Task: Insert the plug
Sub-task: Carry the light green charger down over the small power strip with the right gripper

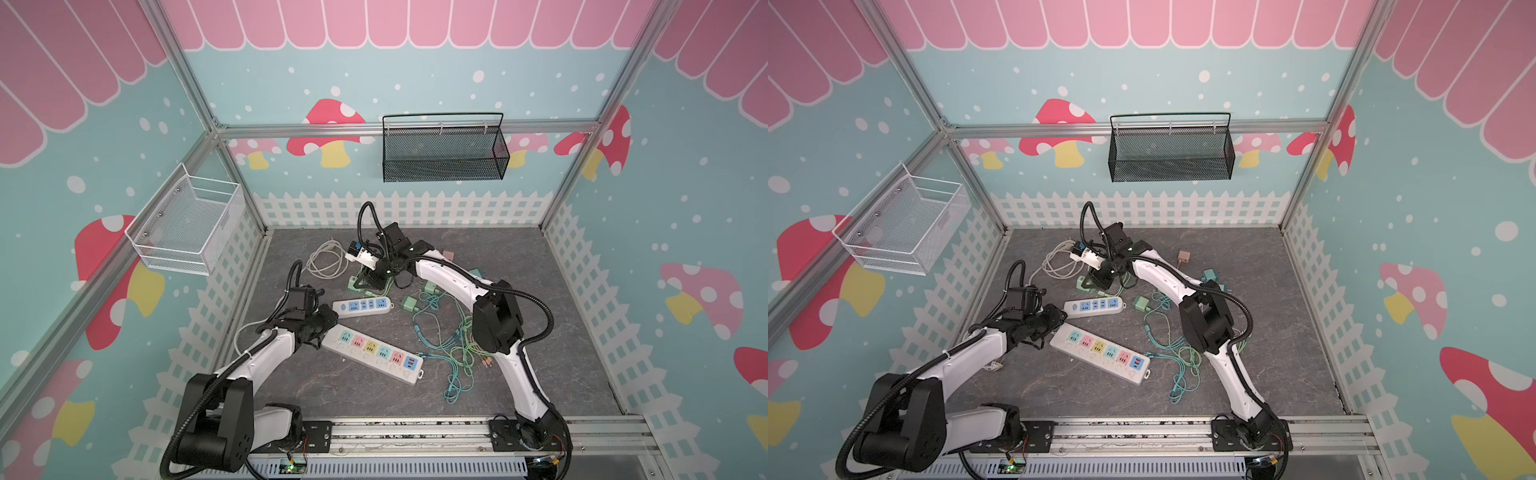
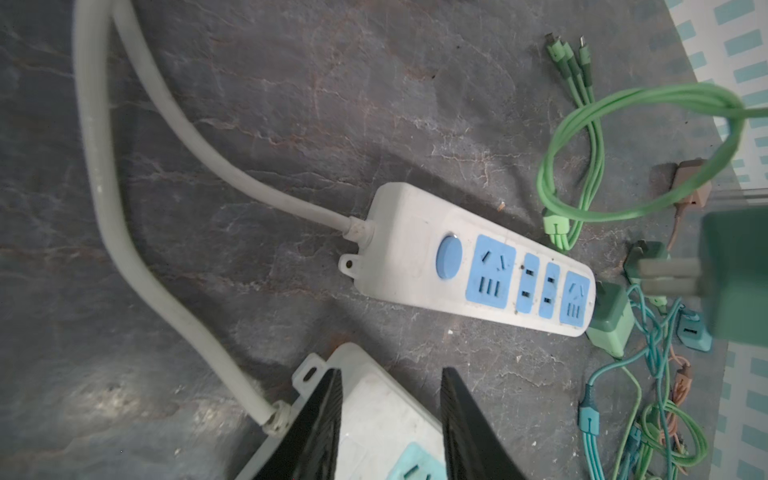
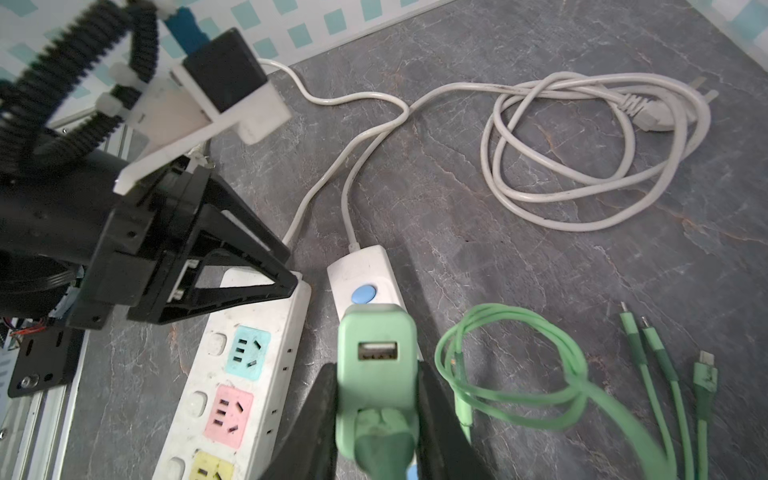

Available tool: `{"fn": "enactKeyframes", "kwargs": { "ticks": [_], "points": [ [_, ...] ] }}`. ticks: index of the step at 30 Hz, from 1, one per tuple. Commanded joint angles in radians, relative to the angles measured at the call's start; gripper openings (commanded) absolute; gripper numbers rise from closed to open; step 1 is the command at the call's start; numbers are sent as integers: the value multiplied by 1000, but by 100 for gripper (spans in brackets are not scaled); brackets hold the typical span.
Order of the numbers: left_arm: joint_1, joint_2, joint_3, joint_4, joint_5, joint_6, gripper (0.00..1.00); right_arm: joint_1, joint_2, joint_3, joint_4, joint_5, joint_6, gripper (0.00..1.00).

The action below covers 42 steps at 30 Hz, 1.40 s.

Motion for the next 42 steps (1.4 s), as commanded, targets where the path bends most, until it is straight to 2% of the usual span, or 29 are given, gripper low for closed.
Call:
{"fn": "enactKeyframes", "kwargs": {
  "ticks": [1,5,10,26,34,42],
  "points": [
    [11,40,40,54,41,18,34,9,-32,-7,-31,-4,-89,7],
    [20,77,56,64,52,26,32,18,-22,-9,-42,-15,-124,6],
    [32,99,73,61,54,42,30,42,-4,-6,-62,25,-190,6],
    [41,215,162,13,-7,141,28,63,35,1,-91,88,-287,5],
    [42,250,182,2,19,168,23,69,55,1,-97,94,-321,5],
    [41,263,174,3,33,181,22,81,79,4,-96,118,-353,5]
  ]
}}
